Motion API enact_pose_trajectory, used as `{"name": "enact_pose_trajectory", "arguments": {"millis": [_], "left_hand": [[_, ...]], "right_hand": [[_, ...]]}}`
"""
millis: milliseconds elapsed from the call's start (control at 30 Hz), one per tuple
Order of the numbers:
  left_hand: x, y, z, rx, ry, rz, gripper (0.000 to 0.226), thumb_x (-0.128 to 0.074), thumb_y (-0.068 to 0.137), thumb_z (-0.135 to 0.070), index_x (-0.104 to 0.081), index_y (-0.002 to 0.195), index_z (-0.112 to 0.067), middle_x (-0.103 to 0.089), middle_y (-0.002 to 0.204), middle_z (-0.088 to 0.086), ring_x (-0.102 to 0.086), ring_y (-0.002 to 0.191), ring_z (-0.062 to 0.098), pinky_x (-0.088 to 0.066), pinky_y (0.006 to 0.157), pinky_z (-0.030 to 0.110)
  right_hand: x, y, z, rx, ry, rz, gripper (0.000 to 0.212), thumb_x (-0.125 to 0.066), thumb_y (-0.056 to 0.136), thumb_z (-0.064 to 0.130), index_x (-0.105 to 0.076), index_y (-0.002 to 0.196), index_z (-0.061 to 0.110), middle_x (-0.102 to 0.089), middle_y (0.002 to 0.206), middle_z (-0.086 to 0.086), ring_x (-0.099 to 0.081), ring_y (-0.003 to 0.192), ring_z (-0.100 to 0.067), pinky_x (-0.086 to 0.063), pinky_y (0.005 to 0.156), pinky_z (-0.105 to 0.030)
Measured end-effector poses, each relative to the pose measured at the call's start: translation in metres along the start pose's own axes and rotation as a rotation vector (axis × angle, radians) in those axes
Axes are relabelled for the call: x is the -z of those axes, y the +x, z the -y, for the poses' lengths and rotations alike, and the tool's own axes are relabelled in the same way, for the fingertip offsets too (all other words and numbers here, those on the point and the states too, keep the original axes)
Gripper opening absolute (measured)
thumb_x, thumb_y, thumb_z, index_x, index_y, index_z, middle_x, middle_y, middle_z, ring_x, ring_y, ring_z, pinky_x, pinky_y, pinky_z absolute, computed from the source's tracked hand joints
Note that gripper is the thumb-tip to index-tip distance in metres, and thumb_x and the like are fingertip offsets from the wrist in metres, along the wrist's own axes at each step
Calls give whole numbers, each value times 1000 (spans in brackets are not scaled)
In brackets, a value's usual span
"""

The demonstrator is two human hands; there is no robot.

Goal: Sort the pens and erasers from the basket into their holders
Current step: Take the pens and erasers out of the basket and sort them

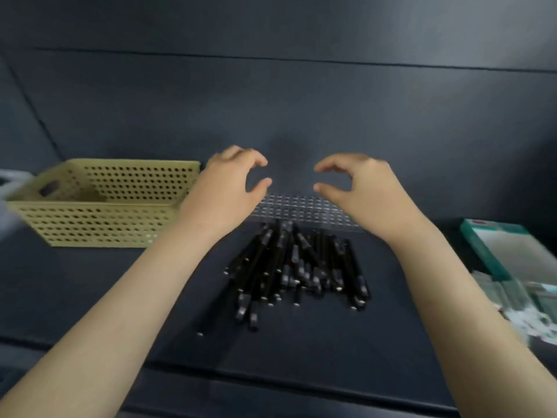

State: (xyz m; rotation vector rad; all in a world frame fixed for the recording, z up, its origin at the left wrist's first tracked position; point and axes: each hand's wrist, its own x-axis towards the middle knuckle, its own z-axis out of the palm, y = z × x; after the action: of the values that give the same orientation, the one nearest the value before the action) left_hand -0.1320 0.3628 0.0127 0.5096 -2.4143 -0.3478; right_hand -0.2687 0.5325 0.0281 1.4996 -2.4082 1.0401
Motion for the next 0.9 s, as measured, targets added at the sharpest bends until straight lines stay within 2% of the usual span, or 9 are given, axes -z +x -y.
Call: {"name": "enact_pose_trajectory", "arguments": {"millis": [100,233,333,467,600,667,733,800,900], "left_hand": [[40,-1,67,25,63,11,32,-59,89,-35,-61,117,-20,-58,116,-2,-52,112,23,-44,97,42],[84,-2,156,86,139,61,32,-59,91,-35,-60,119,-21,-55,122,-2,-47,119,22,-43,98,42],[105,-2,223,134,175,95,31,-58,92,-37,-60,119,-22,-55,124,-1,-48,120,23,-45,96,44],[112,2,287,188,182,175,27,-58,92,-36,-61,115,-22,-55,121,-1,-51,114,23,-47,93,44],[105,19,318,153,180,291,26,-59,92,-35,-63,115,-23,-58,119,-2,-56,108,21,-47,93,38],[100,26,326,163,190,366,30,-58,92,-38,-61,119,-25,-57,127,-2,-54,114,21,-45,97,37],[96,27,331,214,200,490,40,-56,93,-41,-54,130,-25,-47,141,-1,-46,127,21,-39,103,36],[93,21,334,282,183,599,55,-55,92,-46,-42,141,-25,-33,152,2,-34,137,25,-33,111,43],[92,7,334,333,153,615,66,-54,91,-50,-29,147,-26,-20,156,2,-20,142,30,-27,114,49]], "right_hand": [[-42,34,45,54,3,26,25,-68,88,27,-66,113,23,-57,109,13,-46,102,4,-29,81,-3],[-108,76,99,87,-9,69,24,-68,88,29,-66,111,25,-62,117,9,-52,113,-7,-32,86,-14],[-162,102,132,108,-24,129,24,-68,88,29,-66,111,22,-63,117,5,-55,112,-12,-40,90,-23],[-220,131,160,58,-45,237,27,-66,91,29,-65,116,20,-61,124,5,-54,115,-11,-40,90,-21],[-254,154,167,-37,-136,357,28,-64,91,31,-64,117,20,-63,123,4,-57,112,-13,-47,96,-31],[-264,161,166,-104,-209,384,31,-64,91,36,-64,117,19,-64,121,2,-59,107,-15,-49,93,-34],[-271,163,165,-190,-266,395,37,-62,91,39,-61,121,18,-62,122,1,-59,108,-17,-48,88,-31],[-274,160,164,-261,-276,388,44,-61,92,39,-55,129,17,-59,129,-1,-56,114,-18,-39,85,-26],[-276,147,165,-318,-208,349,51,-63,90,39,-48,133,15,-57,131,-4,-54,118,-22,-36,87,-27]]}}
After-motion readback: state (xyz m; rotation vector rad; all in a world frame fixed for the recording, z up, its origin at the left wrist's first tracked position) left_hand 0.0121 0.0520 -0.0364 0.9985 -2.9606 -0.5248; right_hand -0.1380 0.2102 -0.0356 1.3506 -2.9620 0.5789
